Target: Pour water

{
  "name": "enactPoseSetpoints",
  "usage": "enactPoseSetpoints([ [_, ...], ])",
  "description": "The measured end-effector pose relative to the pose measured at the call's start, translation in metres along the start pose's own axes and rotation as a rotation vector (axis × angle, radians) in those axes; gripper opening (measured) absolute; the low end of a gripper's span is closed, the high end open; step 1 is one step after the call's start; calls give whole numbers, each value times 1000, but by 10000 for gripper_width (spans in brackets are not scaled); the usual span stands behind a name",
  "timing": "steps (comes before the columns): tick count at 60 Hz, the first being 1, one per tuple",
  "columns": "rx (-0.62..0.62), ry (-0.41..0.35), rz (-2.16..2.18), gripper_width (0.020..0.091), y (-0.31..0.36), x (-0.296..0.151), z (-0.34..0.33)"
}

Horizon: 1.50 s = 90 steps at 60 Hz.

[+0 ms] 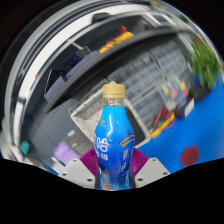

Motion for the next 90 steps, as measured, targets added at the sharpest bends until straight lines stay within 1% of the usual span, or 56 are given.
enactPoseSetpoints([
  [2,22,-18,-102,398,-7,-11,-2],
  [3,16,-58,-153,398,-19,-10,-2],
  [4,26,-71,-196,397,-23,-15,-3],
  [5,52,-61,-231,398,-21,-25,-7],
  [12,138,-140,-448,399,-61,-52,-10],
  [17,200,-150,-542,398,-91,-61,-10],
  [20,237,-137,-589,397,-112,-61,-9],
  [21,237,-144,-603,396,-123,-58,-5],
  [24,254,-123,-624,396,-142,-54,-1],
  [28,259,-103,-626,395,-163,-48,6],
  [39,269,-82,-590,396,-214,-23,29],
  [45,274,-60,-571,434,-236,-3,37],
  [46,267,-63,-569,487,-238,0,37],
  [47,248,-105,-574,438,-234,-5,38],
  [48,243,-117,-575,439,-234,-4,37],
  [49,241,-108,-569,445,-236,-1,38],
  [52,237,-125,-570,444,-235,0,35],
  [61,249,-158,-570,516,-234,1,29],
  [63,255,-145,-557,548,-235,4,29],
  [65,272,-113,-550,614,-239,11,30],
  [66,282,-98,-550,668,-241,13,29],
  [67,293,-84,-551,678,-242,15,28],
  [69,299,-77,-556,685,-242,17,26],
  [75,307,-94,-573,694,-237,19,10],
  [83,348,-22,-554,686,-236,40,-28],
  [90,363,5,-541,688,-223,51,-68],
])
Point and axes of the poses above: the point between the fingertips, and its own axes, seen from behind it with the camera up: y to the left, x down, z forward, the way the camera looks, the point moved 6 cm from there along -z, backward, against the way the camera looks, and after that the axes turned 1 degree about z, right-handed, at the moved point
